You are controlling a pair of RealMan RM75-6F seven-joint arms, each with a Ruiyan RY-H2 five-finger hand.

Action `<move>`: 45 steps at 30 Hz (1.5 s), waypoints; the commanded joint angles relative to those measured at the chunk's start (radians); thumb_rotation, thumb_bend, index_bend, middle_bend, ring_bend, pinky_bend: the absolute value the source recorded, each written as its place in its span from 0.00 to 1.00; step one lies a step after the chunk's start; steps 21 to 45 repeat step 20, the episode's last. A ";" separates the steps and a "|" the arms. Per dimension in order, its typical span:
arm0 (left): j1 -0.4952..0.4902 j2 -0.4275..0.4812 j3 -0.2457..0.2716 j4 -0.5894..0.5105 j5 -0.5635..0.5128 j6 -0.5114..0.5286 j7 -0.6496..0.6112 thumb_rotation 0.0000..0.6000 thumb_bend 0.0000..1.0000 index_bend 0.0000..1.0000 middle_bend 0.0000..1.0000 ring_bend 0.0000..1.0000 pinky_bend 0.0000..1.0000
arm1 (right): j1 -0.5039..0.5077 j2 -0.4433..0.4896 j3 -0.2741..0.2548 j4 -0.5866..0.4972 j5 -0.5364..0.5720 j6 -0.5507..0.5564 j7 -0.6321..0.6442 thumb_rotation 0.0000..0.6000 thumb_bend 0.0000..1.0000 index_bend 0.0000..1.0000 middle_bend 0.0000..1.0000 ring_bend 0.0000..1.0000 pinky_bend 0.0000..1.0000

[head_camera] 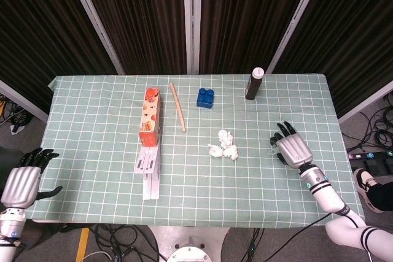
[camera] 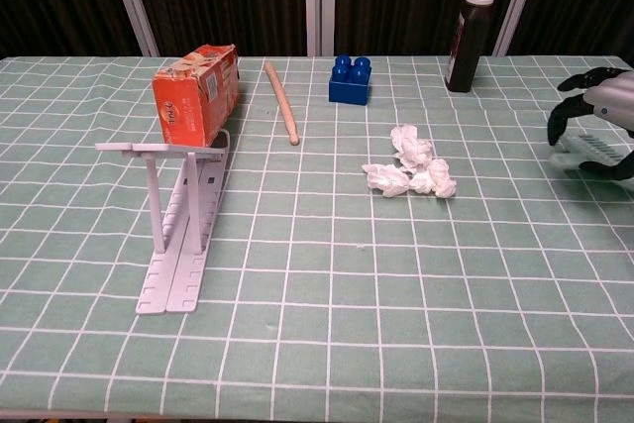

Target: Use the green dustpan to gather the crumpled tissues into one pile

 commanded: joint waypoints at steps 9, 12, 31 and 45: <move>-0.010 -0.020 -0.010 0.026 0.004 0.003 0.012 1.00 0.00 0.23 0.17 0.09 0.14 | -0.195 0.235 0.011 -0.280 0.013 0.309 0.109 1.00 0.44 0.00 0.14 0.00 0.00; -0.010 -0.038 -0.015 0.046 0.003 0.012 0.033 1.00 0.00 0.23 0.17 0.09 0.14 | -0.263 0.290 -0.003 -0.333 0.025 0.380 0.138 1.00 0.44 0.00 0.13 0.00 0.00; -0.015 -0.071 -0.023 0.075 0.003 0.021 0.054 1.00 0.00 0.23 0.17 0.09 0.14 | -0.393 0.330 -0.073 -0.401 -0.049 0.516 0.206 1.00 0.44 0.00 0.09 0.00 0.00; -0.015 -0.071 -0.023 0.075 0.003 0.021 0.054 1.00 0.00 0.23 0.17 0.09 0.14 | -0.393 0.330 -0.073 -0.401 -0.049 0.516 0.206 1.00 0.44 0.00 0.09 0.00 0.00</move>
